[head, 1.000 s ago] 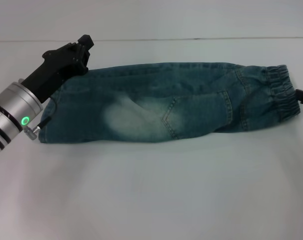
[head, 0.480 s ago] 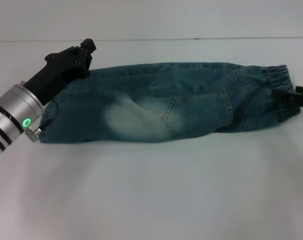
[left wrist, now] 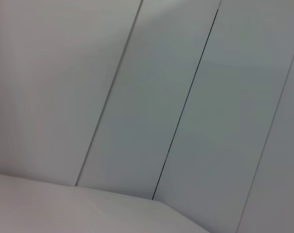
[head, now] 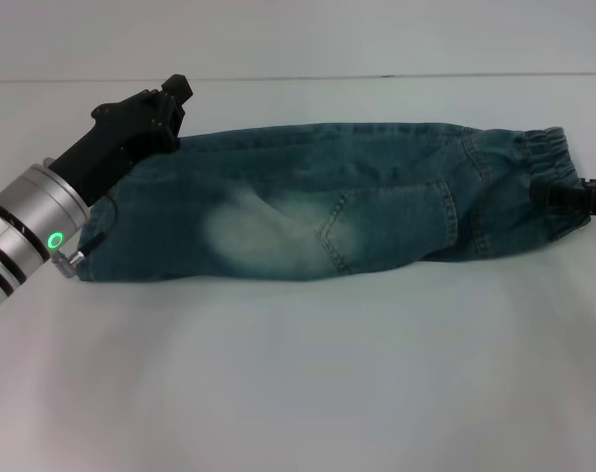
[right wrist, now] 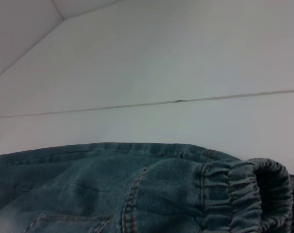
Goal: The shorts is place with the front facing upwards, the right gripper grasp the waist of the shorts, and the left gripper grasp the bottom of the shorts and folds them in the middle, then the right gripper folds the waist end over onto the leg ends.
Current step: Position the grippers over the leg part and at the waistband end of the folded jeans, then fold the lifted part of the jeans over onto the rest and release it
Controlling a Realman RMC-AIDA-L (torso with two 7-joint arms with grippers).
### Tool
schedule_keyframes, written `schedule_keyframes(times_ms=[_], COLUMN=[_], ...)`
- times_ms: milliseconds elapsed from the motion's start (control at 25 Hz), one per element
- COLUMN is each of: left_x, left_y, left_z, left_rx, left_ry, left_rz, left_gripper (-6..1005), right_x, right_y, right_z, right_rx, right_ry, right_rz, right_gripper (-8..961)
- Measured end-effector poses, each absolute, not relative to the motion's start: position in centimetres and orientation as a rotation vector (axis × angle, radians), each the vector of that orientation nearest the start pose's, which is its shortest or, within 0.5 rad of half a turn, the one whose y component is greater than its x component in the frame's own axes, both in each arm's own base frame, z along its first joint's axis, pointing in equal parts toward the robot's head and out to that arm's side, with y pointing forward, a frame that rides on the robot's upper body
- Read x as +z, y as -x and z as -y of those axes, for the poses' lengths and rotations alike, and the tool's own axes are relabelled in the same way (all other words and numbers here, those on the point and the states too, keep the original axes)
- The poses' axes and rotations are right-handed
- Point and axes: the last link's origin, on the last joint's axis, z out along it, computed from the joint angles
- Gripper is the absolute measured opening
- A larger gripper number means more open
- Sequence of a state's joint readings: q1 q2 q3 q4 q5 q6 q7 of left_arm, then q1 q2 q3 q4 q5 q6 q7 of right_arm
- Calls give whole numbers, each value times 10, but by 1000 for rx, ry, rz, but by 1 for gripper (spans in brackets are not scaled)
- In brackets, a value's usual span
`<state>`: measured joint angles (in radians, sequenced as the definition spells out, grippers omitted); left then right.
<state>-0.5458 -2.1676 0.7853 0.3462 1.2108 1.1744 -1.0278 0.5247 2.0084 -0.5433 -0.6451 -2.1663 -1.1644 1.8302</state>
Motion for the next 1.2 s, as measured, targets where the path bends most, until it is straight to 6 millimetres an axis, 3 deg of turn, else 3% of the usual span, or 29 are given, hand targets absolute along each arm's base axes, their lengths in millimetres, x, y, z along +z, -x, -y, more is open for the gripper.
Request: schedule_keyframes(times_ms=[600, 880, 1200], left_x=[-31, -54, -87], left_y=[253, 243, 220], left_z=[-369, -367, -357], left_rx=[-1099, -1097, -1113], left_ry=[2011, 2046, 2068], left_rz=[772, 784, 720], left_gripper=[1, 0, 0], right_x=[53, 68, 90], right_y=[-339, -323, -295], right_z=[-358, -350, -341], right_rx=[483, 590, 706], right_ry=[2179, 2239, 2341], right_rz=[-1265, -1219, -1145], right_gripper=[363, 107, 73])
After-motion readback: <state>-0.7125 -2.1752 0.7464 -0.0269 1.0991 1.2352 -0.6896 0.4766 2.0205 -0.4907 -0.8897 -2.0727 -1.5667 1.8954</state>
